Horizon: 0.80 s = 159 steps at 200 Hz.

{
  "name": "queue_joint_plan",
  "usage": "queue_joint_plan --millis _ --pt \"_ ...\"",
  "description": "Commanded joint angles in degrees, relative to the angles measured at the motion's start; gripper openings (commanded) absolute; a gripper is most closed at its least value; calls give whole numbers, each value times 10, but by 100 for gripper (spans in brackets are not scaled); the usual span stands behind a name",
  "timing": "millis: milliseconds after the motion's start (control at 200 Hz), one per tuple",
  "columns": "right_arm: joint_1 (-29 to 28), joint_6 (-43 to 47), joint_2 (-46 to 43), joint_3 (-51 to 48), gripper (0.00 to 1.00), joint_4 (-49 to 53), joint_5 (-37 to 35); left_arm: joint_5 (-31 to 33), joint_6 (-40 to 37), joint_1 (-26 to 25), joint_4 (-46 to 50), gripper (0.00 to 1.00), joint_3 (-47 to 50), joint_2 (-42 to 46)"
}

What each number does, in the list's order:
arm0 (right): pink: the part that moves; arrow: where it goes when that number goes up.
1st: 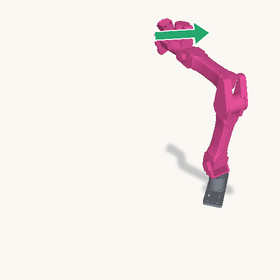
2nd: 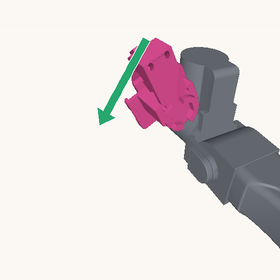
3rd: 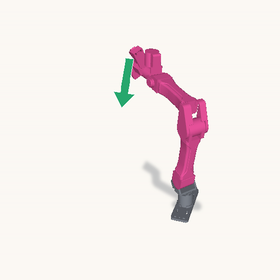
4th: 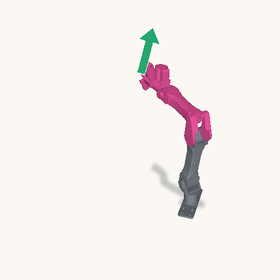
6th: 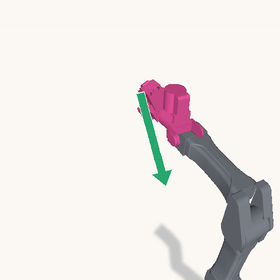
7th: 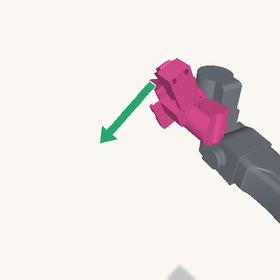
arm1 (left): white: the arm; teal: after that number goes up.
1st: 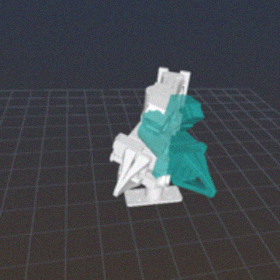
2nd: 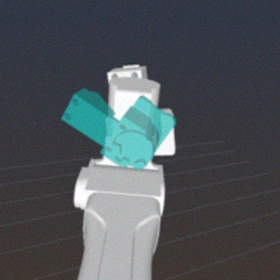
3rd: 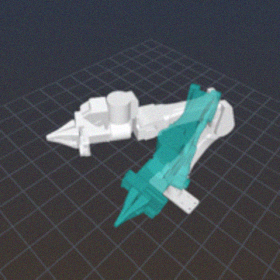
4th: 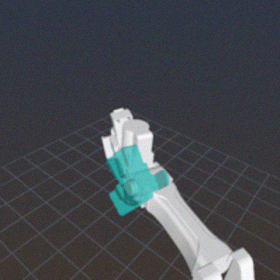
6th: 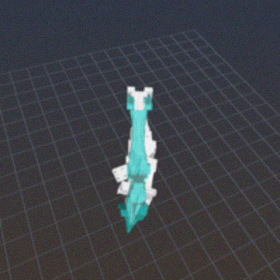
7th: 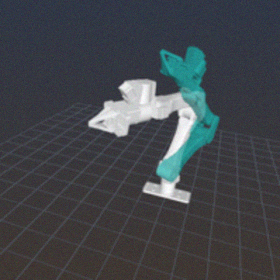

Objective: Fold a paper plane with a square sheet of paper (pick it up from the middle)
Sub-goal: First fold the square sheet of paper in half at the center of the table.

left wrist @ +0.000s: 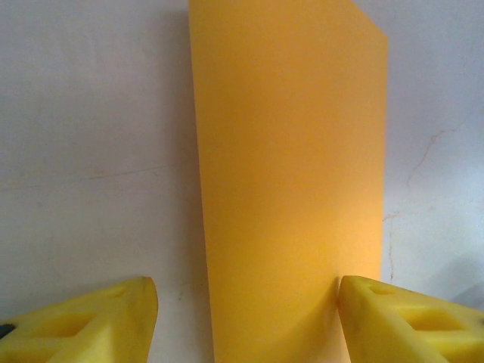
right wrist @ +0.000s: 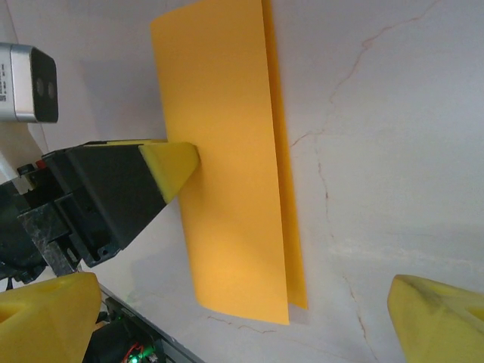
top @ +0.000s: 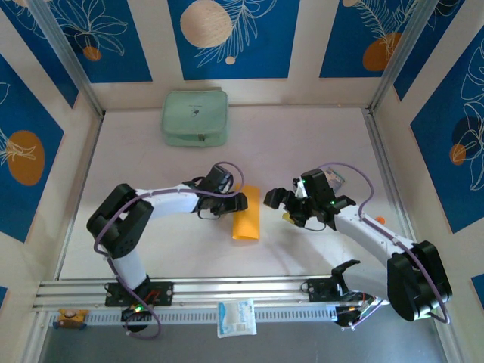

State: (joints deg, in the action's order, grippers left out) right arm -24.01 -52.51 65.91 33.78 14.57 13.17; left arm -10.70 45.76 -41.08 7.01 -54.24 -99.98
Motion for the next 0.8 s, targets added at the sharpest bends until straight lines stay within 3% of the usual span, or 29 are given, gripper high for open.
queue_joint_plan --millis 0,295,460,790 --pt "-5 10 5 -2 97 -2 10 20 2 -3 35 63 -17 -19" --pt "-8 -2 11 -8 95 -14 0 44 -31 -2 92 58 -41 -41" --pt "-10 -3 33 -8 92 -29 15 30 -53 -2 96 60 -57 -57" --pt "-4 -36 63 -3 92 17 -25 46 -81 -3 130 62 -82 -88"
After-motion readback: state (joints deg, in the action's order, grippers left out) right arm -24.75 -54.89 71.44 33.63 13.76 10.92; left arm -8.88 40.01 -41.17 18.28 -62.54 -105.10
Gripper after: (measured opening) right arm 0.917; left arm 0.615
